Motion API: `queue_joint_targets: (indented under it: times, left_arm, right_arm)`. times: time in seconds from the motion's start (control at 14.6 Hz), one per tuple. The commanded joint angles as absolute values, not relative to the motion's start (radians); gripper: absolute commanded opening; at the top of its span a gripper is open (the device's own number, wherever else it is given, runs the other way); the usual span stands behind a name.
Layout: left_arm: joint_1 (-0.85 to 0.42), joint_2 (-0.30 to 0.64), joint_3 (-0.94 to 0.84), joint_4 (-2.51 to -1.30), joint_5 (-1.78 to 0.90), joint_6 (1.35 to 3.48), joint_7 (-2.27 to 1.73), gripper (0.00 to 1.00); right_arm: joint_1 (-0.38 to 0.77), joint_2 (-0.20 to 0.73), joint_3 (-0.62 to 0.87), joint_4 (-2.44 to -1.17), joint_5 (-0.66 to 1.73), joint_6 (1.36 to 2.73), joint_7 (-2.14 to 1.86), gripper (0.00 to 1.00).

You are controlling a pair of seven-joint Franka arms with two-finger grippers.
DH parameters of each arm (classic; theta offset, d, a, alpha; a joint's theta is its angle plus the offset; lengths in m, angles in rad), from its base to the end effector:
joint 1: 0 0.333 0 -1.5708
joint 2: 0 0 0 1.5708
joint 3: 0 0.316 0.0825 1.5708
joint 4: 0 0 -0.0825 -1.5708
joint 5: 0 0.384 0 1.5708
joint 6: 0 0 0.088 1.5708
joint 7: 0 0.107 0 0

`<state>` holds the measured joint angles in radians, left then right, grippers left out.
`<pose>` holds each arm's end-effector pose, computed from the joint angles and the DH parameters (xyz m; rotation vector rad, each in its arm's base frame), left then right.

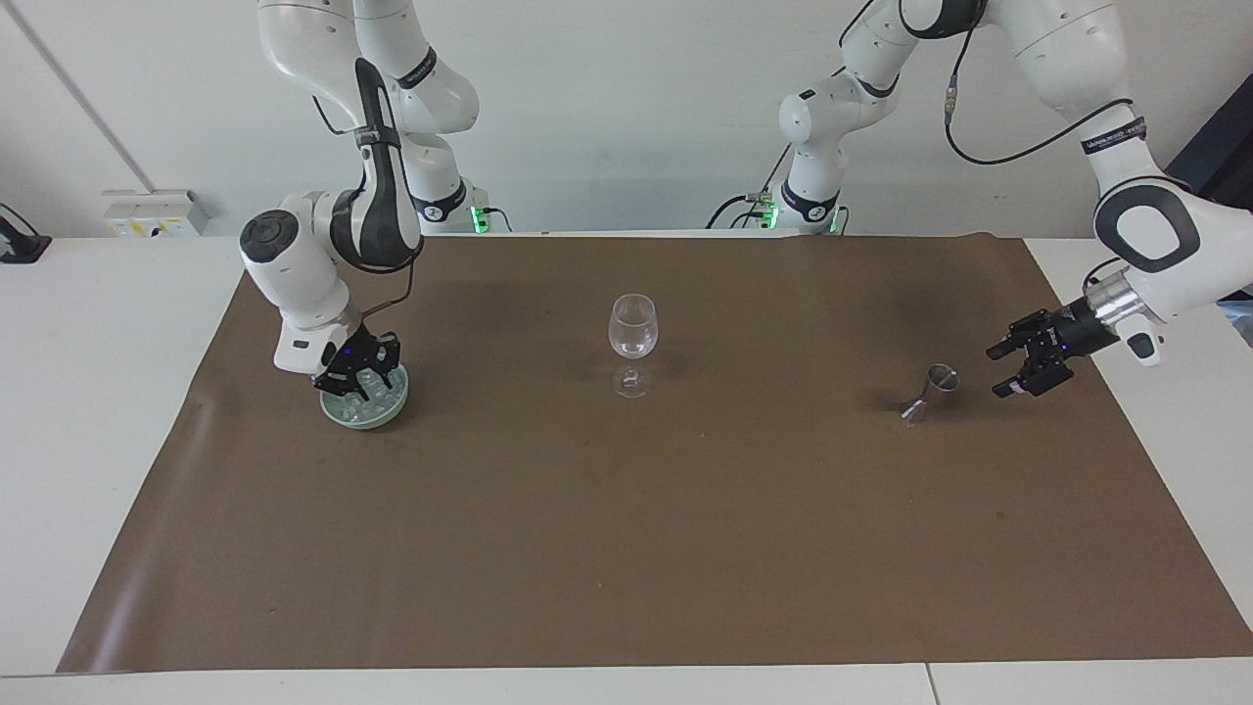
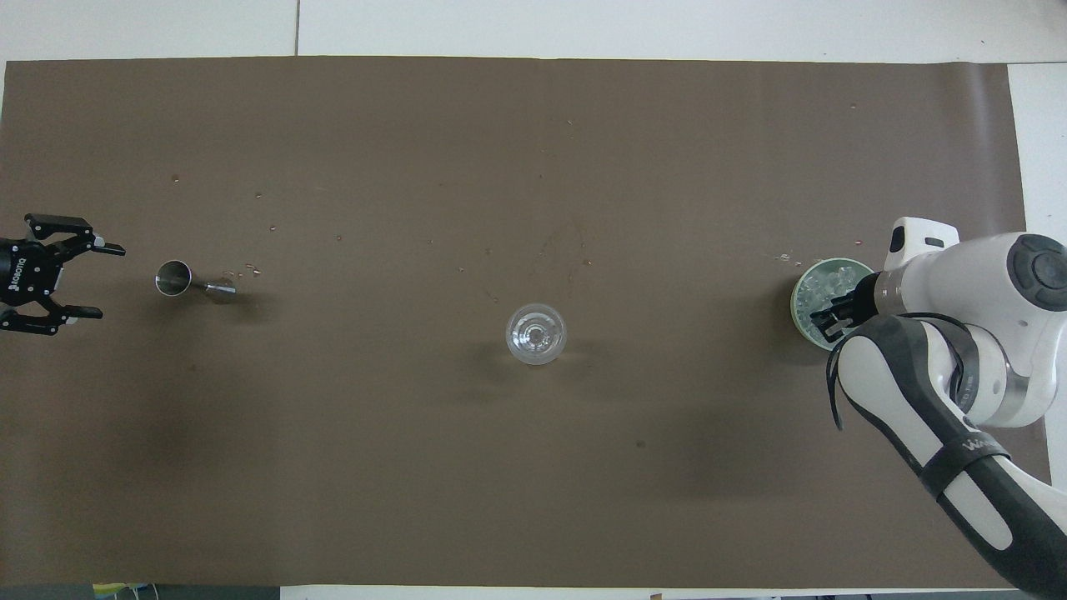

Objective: Pour wine and add ice with both arms
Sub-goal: 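Withdraw the left gripper while the right gripper lifts ice from the bowl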

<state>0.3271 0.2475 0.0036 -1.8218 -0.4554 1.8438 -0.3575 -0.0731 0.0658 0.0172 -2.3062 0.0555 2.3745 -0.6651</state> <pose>0.5787 0.1617 0.3911 2.4579 1.1320 -0.3129 0.5171 -0.0283 0.3177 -2.9803 -0.8719 -0.0254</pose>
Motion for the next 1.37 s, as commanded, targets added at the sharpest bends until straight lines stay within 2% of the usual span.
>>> queue_joint_targets:
  times: [0.0, 0.2, 0.55, 0.68, 0.82, 0.89, 1.02, 1.3]
  left_arm:
    - [0.273, 0.213, 0.015, -1.766, -0.376, 1.81, -0.192, 1.0]
    - [0.183, 0.135, 0.014, -1.764, -0.301, 1.786, -0.184, 1.0]
    - [0.03, 0.06, 0.011, -1.766, -0.122, 1.787, -0.164, 1.0]
    - [-0.032, 0.031, 0.011, -1.776, -0.066, 1.786, -0.164, 1.0]
    - [-0.052, 0.002, 0.011, -1.782, -0.063, 1.783, -0.15, 1.0]
    - [-0.057, -0.003, 0.011, -1.781, -0.063, 1.779, -0.118, 1.0]
    - [-0.063, -0.009, 0.011, -1.764, -0.063, 1.776, -0.069, 1.0]
    - [-0.051, 0.009, 0.009, -1.666, -0.034, 1.685, -0.061, 1.0]
  right_arm:
    - [-0.086, 0.06, 0.023, -2.315, 0.067, 2.368, -0.698, 0.36]
    - [-0.087, 0.058, 0.023, -2.321, 0.067, 2.368, -0.698, 0.36]
    - [-0.087, 0.057, 0.023, -2.321, 0.067, 2.368, -0.699, 0.36]
    - [-0.087, 0.057, 0.023, -2.322, 0.067, 2.368, -0.699, 0.31]
    - [-0.087, 0.057, 0.023, -2.322, 0.067, 2.367, -0.701, 0.29]
    - [-0.087, 0.057, 0.023, -2.322, 0.067, 2.367, -0.701, 0.24]
    - [-0.087, 0.057, 0.023, -2.321, 0.067, 2.368, -0.699, 0.22]
    - [-0.087, 0.06, 0.023, -2.301, 0.067, 2.347, -0.698, 0.2]
